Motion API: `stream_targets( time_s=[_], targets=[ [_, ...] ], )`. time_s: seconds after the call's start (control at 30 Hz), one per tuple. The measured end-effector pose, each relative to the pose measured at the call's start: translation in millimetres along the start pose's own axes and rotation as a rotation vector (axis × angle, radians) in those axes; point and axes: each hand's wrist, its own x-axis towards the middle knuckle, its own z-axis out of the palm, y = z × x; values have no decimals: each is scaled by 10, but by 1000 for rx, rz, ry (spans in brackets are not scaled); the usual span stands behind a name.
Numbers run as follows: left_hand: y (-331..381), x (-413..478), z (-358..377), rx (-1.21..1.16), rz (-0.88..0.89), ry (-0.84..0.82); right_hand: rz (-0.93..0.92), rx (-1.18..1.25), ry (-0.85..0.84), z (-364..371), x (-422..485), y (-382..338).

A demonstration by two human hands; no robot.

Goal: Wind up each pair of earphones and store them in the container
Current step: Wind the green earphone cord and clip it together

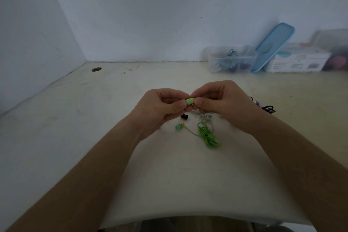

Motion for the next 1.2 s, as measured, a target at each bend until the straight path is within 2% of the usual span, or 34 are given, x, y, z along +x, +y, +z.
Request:
stream_targets(
  time_s=[0.27,0.5,0.87,1.2],
  targets=[
    [-18,-2,23,65,22,24,-44,-71,4,-9,-4,12],
    [4,-1,12,39,27,-7,-6,36,-11,-15,0,7],
    [-31,11,14,63,61,-6,-1,38,-25,-20,-4,8],
    [9,8,4,230,139,-50,52,47,41,-48,-15,-45]
  ],
)
